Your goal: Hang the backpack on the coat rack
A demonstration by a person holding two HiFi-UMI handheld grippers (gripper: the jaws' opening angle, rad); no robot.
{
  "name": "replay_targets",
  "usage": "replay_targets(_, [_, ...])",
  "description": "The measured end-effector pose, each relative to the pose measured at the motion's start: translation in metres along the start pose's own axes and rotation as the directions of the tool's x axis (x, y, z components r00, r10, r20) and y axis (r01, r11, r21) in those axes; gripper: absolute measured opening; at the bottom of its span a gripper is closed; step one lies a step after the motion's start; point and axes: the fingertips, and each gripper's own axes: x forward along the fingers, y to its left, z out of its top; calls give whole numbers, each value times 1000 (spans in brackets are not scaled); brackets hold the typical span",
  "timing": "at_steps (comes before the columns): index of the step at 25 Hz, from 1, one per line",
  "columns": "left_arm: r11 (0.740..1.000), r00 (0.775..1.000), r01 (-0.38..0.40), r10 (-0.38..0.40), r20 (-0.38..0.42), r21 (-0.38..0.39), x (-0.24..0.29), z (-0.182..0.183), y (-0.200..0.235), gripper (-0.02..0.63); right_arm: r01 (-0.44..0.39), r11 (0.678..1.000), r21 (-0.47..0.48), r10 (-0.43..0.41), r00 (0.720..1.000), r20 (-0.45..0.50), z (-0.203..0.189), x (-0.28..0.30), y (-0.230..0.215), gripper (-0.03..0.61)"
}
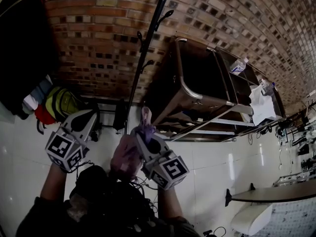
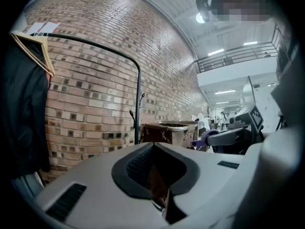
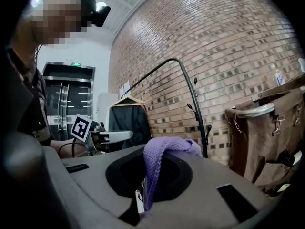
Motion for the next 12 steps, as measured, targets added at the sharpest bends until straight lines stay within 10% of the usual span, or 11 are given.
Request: replay_targets(12, [998,998,54,-54,31,11,63,10,20,44,45,999,23,-44,998,-40,-5,28,-53,6])
